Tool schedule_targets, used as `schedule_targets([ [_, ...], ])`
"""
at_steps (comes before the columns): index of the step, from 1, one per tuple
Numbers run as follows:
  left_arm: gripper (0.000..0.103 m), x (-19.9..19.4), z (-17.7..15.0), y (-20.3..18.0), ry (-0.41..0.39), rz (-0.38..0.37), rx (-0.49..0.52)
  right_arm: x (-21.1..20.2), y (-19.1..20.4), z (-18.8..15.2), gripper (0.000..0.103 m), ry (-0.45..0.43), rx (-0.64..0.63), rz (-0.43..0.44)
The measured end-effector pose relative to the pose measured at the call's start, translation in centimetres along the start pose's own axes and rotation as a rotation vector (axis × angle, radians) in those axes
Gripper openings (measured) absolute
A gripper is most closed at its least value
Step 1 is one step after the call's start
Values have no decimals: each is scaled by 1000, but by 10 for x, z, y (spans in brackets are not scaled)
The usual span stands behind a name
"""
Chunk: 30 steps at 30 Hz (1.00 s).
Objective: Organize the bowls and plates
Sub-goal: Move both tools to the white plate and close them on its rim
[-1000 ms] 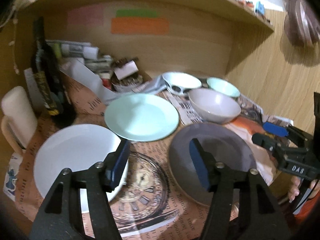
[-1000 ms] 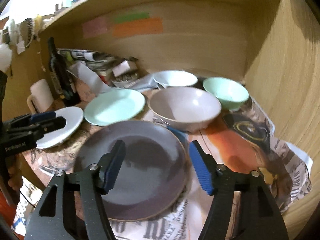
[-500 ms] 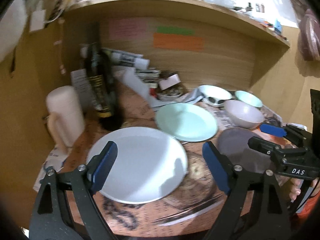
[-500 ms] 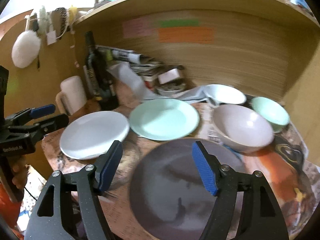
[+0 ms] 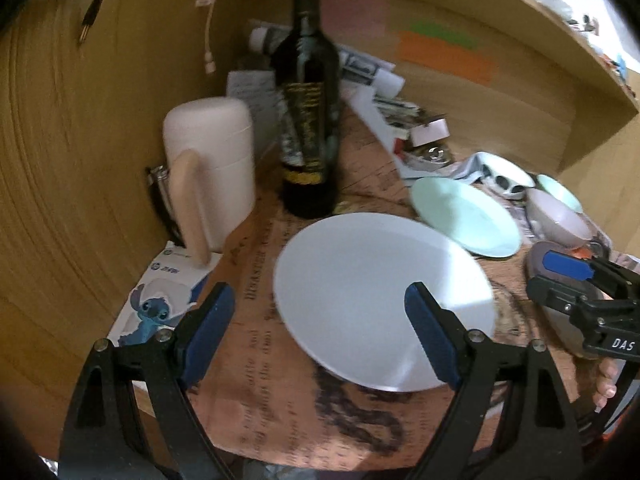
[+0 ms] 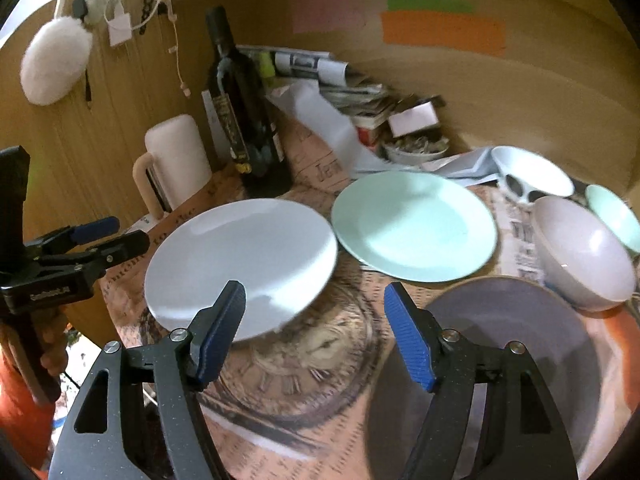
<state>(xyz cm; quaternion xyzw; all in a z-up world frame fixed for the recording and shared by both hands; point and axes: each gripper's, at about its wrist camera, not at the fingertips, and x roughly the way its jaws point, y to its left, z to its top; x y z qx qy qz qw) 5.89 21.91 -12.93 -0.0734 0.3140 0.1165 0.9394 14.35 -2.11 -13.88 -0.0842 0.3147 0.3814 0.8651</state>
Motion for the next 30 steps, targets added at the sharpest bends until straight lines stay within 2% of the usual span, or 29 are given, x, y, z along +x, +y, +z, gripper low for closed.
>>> schedule_targets([
  [4,87,14,0,15,24,-12,-21,17,5,2,69,31,13,12],
  [7,73,24,1,25,47,-37,-47,27,8,5,65,47,20,6],
  [12,50,38,5,34,81,-72,-66,40,7,9,44,85,43,-16],
  [14,45,43,5,34,95,-82,-66,45,6,9,39,104,53,-21],
  [23,31,65,3,30,147,-90,-53,63,-4,5,29,187,97,-35],
  [25,29,69,2,30,159,-95,-59,66,-5,6,28,201,105,-21],
  [27,24,71,1,29,169,-98,-56,66,-3,7,28,205,98,-22],
  [30,24,71,0,29,165,-98,-54,69,1,6,28,214,92,1],
])
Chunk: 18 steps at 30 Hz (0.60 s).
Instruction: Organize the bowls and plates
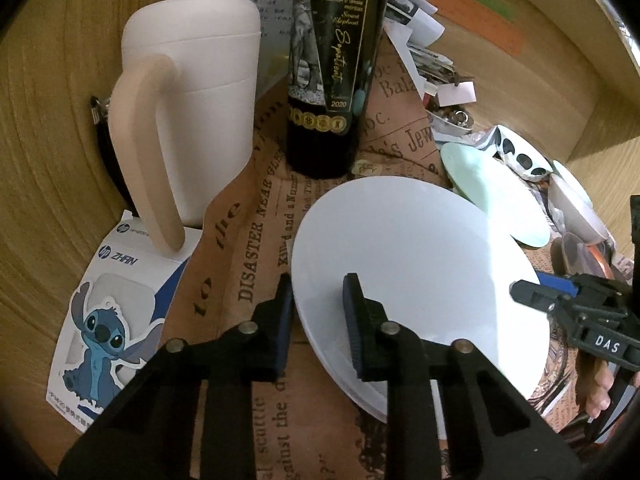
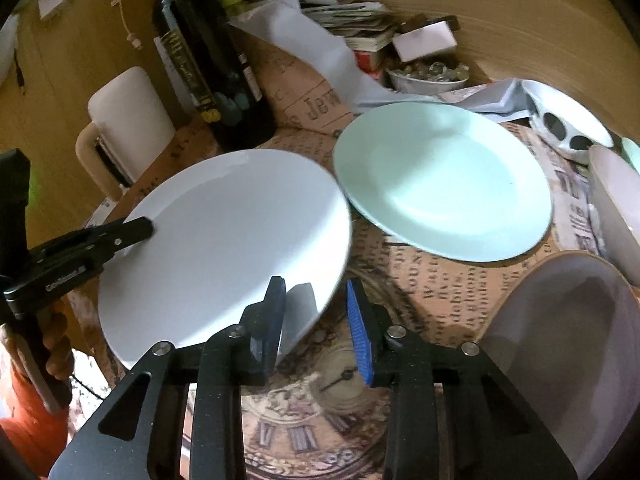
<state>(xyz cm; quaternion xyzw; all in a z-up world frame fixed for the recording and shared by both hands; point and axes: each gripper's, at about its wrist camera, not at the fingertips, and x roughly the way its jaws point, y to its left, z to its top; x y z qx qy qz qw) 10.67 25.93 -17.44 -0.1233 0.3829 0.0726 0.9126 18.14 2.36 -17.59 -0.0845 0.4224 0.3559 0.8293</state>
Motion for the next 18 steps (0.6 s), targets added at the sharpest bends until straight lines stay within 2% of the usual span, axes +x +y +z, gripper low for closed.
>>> schedule_targets([
  [8,24,0,0,-2,-2,8,4,3,0,-1,26,-28,33,8],
  [18,24,-6,-5,-4,-17,15,2,-2,2,-3,26,-65,10,-3],
])
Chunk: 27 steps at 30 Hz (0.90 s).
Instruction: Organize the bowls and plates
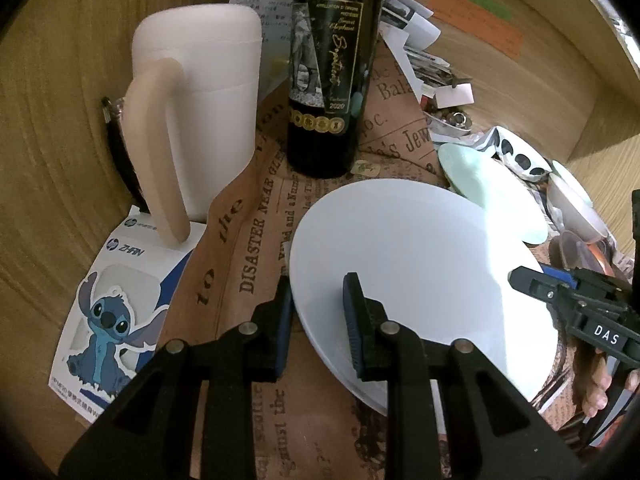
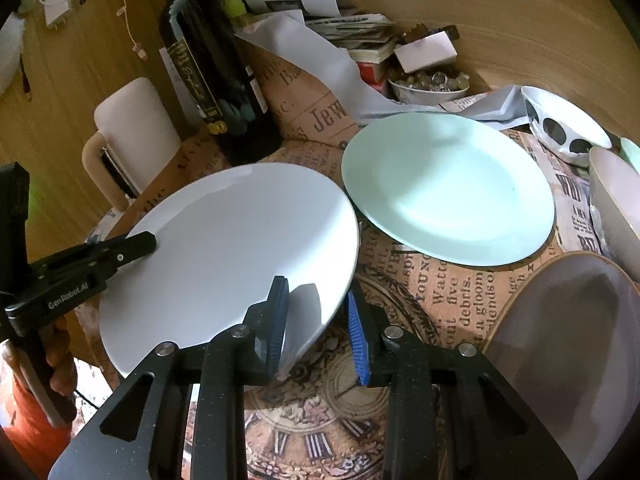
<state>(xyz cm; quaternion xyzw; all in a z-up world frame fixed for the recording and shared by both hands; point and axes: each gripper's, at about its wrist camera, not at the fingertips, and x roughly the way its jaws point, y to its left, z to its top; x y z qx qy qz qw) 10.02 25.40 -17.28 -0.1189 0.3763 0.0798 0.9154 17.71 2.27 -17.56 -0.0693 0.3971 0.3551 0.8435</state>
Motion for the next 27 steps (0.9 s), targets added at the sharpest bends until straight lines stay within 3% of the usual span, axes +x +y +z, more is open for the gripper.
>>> schedule_targets([
  [15,25,-35,2,-14,-83,17,6,-30,1,2,26,-78,-21,19],
  [27,25,-57,7,-48,-139,-17,36,-71,-14,-2,26,-164,-20,3],
])
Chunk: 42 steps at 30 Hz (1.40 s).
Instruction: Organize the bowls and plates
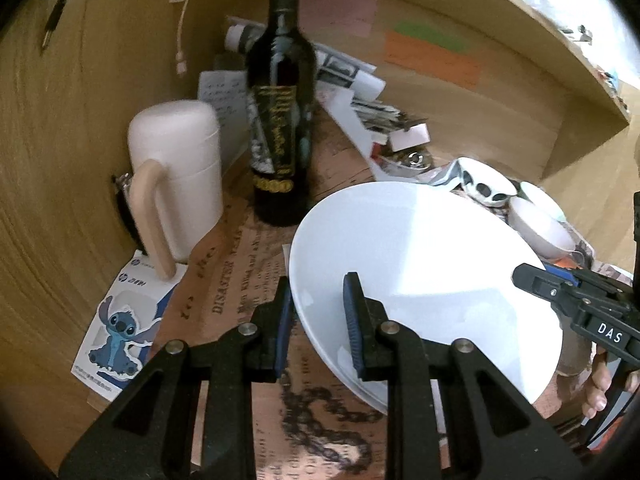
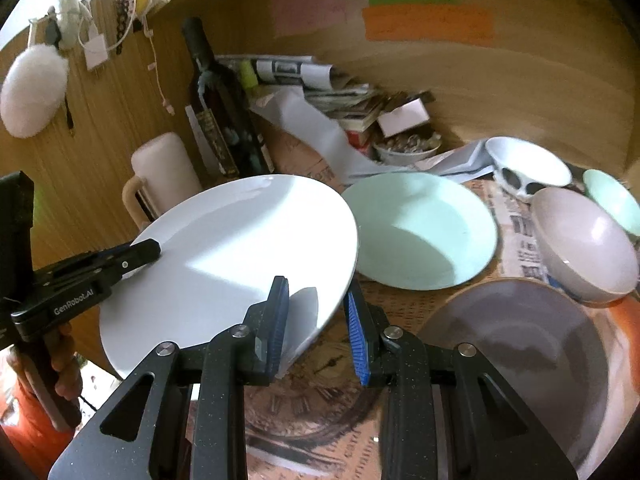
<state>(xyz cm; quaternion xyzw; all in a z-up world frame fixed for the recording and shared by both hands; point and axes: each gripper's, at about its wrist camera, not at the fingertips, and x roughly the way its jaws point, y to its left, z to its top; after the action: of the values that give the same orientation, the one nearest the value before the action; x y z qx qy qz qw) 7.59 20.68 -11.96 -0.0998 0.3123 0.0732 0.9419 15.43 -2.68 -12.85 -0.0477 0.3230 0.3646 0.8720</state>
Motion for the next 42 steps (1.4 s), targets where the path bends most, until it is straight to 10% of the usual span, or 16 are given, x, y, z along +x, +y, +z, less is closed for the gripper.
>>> schedule_targets([
  [42,25,4,-7,-164,5,-181,154,-121,-109,-53,26,-133,153,-147],
])
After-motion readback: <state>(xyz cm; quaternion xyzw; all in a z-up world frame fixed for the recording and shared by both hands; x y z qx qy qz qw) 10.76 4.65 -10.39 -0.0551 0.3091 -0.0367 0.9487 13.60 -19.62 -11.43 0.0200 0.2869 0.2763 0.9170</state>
